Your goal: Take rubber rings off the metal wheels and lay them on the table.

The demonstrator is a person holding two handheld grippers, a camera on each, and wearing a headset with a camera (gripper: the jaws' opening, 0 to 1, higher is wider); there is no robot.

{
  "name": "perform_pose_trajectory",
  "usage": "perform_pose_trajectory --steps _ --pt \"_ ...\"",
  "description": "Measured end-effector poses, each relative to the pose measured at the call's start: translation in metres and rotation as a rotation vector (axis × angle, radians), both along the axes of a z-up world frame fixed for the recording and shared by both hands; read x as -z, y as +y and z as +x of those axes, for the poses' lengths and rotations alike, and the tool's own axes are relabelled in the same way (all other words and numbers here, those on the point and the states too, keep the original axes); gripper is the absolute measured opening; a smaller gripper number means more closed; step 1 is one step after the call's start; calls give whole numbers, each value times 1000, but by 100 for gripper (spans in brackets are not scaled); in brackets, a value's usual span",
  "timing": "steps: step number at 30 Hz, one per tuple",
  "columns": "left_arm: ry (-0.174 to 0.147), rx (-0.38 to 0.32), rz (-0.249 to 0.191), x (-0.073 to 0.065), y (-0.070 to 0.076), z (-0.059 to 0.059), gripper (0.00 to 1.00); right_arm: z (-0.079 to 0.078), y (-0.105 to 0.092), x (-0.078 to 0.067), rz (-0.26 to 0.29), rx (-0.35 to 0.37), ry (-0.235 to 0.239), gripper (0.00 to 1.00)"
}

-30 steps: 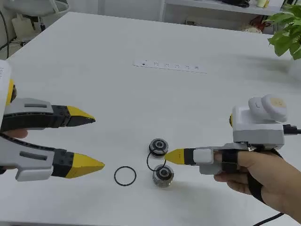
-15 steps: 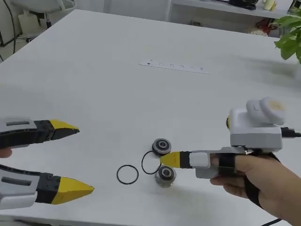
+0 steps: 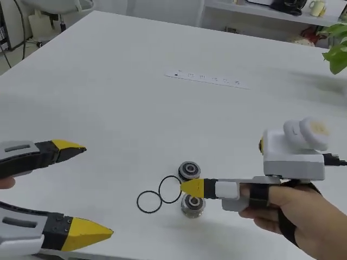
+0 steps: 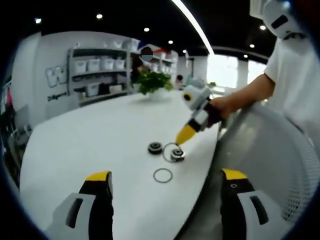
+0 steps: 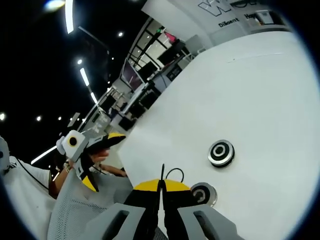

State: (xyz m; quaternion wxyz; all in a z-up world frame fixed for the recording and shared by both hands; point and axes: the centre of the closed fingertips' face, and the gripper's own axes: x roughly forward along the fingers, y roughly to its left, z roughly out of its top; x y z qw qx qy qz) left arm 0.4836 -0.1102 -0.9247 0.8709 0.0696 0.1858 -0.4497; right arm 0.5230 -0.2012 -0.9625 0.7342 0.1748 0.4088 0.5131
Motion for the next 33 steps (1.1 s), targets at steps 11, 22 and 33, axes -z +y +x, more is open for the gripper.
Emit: perform_pose_trajectory --steps 11,22,33 --pt "9 -31 -36 -1 1 3 97 -3 5 5 -31 -32 -34 0" --pt "9 -29 -52 -2 0 4 100 -6 11 16 -66 -77 -73 0" --pt "31 -10 -19 4 -2 0 97 -4 12 28 -133 -86 -139 0"
